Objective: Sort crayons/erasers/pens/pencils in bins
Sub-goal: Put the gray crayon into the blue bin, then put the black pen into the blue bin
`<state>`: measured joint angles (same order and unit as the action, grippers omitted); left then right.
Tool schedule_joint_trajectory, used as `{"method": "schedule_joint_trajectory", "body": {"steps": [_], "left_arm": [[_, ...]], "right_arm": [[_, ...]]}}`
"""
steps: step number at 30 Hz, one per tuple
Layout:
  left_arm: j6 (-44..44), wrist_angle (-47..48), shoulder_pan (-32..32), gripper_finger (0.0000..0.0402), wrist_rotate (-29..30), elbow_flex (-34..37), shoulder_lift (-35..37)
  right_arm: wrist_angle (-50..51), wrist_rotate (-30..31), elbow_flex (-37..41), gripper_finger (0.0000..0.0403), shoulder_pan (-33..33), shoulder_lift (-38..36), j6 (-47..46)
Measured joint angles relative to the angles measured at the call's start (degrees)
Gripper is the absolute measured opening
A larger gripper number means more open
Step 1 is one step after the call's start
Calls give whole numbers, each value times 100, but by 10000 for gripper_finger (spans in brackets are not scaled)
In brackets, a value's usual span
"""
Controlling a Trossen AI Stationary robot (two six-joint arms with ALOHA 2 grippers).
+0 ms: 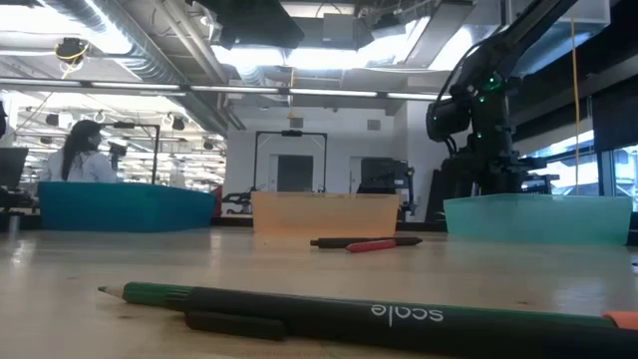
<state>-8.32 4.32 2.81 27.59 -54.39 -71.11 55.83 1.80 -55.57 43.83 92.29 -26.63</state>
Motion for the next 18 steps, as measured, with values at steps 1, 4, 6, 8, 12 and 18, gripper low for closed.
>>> {"method": "schedule_joint_trajectory", "body": {"steps": [1, 4, 6, 8, 12, 18], "left_arm": [[0, 0, 0, 96, 0, 0, 0], [-2, 4, 0, 96, 0, 0, 0], [-2, 12, 0, 96, 0, 0, 0], [-5, 26, 0, 96, 0, 0, 0], [-219, 85, -7, 96, -2, 0, 0], [-384, 344, 20, 96, -1, 0, -2]], "right_arm": [[0, 2, 0, 75, 0, 0, 0], [-4, 2, 0, 98, 0, 0, -3], [-10, 2, 0, 110, 0, -2, 2], [-28, 4, 0, 118, 0, -9, 46], [-31, 2, 0, 121, 20, -205, 216], [-15, -387, 0, 115, -261, -1142, 601]]}}
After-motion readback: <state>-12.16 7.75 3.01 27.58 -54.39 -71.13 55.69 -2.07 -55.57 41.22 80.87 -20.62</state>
